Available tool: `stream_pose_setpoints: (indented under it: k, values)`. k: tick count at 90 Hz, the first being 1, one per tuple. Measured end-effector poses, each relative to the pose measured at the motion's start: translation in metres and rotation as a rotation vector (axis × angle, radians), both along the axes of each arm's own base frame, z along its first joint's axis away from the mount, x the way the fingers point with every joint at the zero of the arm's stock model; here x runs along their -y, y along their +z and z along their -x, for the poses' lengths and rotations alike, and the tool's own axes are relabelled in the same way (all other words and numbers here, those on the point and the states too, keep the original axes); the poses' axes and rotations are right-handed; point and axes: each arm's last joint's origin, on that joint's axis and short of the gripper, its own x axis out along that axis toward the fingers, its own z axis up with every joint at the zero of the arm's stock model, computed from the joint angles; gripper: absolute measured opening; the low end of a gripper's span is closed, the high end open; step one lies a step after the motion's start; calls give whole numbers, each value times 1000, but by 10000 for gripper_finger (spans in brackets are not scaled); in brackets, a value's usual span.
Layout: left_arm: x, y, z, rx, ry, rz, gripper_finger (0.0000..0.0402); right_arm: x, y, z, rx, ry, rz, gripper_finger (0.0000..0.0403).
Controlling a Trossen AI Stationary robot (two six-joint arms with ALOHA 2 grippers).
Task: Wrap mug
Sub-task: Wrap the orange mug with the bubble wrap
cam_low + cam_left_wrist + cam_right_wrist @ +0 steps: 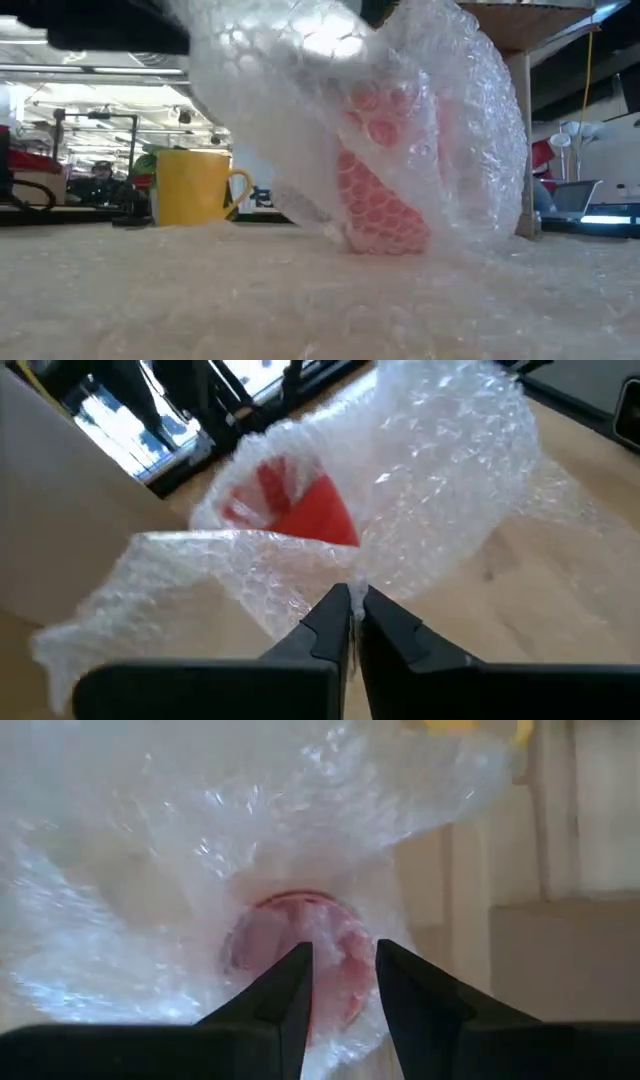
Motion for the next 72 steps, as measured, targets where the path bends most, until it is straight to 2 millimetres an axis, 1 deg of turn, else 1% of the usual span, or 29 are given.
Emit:
stream_pose_setpoints:
  k: [13, 21, 30, 35, 43, 52, 61, 72]
  values:
    - [-5, 7, -10, 9, -20, -17, 0, -4, -12, 1, -11, 3, 3, 101]
    - [-9, 11, -15, 14, -23, -26, 0, -6, -12, 3, -4, 7, 13, 101]
    - [-12, 17, -21, 27, -33, -33, 0, -5, 4, 12, 38, 7, 33, 101]
    - [-14, 21, -24, 40, -41, -39, 0, -2, 17, 18, 84, -6, 45, 101]
    - [-18, 26, -30, 49, -45, -51, 0, -1, 33, 26, 145, -27, 47, 101]
    - [-24, 29, -35, 53, -57, -56, 0, -2, 40, 30, 182, -29, 48, 101]
    - [-31, 33, -41, 72, -66, -53, 0, -6, 38, 30, 196, -20, 44, 101]
    - [-41, 36, -47, 93, -88, -31, 0, -8, 24, 28, 169, -13, 41, 101]
